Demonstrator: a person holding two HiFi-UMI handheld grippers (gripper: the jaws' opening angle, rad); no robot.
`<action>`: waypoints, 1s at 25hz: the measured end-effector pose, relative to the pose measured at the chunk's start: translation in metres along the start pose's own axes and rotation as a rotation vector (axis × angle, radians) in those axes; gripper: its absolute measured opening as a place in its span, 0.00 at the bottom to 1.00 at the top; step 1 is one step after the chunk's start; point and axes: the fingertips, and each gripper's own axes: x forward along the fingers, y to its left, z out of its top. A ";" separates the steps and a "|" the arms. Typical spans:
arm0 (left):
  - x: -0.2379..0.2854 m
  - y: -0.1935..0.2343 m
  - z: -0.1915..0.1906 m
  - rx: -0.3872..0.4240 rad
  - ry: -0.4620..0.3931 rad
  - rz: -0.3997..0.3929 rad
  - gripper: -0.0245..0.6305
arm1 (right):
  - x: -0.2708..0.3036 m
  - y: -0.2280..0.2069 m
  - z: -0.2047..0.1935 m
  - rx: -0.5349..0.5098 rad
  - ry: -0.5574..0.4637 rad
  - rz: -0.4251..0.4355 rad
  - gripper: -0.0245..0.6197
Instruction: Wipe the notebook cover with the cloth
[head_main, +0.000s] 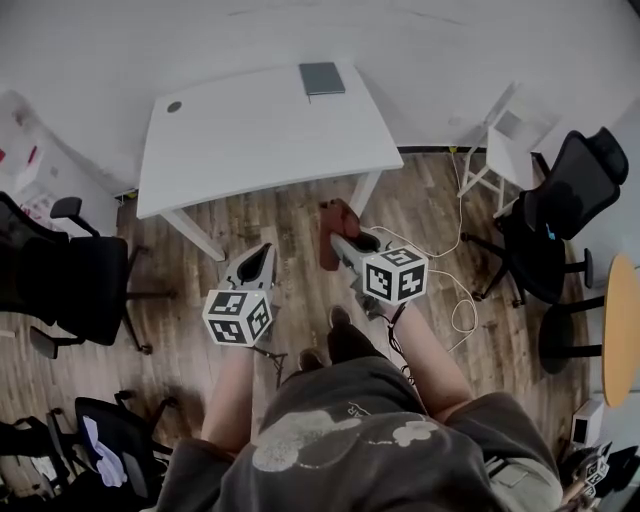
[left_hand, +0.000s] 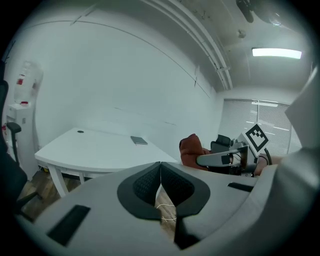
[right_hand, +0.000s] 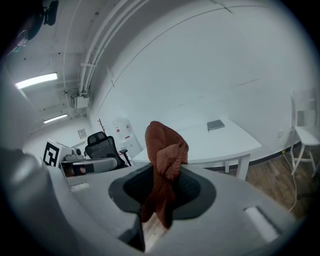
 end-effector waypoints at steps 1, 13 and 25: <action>0.000 0.000 0.001 -0.001 -0.001 0.000 0.05 | 0.000 0.000 0.000 0.000 0.003 0.002 0.20; -0.004 0.000 0.004 -0.005 -0.012 -0.012 0.05 | -0.002 0.009 0.007 -0.003 -0.024 0.029 0.20; 0.015 0.013 -0.006 -0.036 0.009 -0.018 0.05 | 0.006 -0.018 0.007 0.032 -0.006 -0.014 0.20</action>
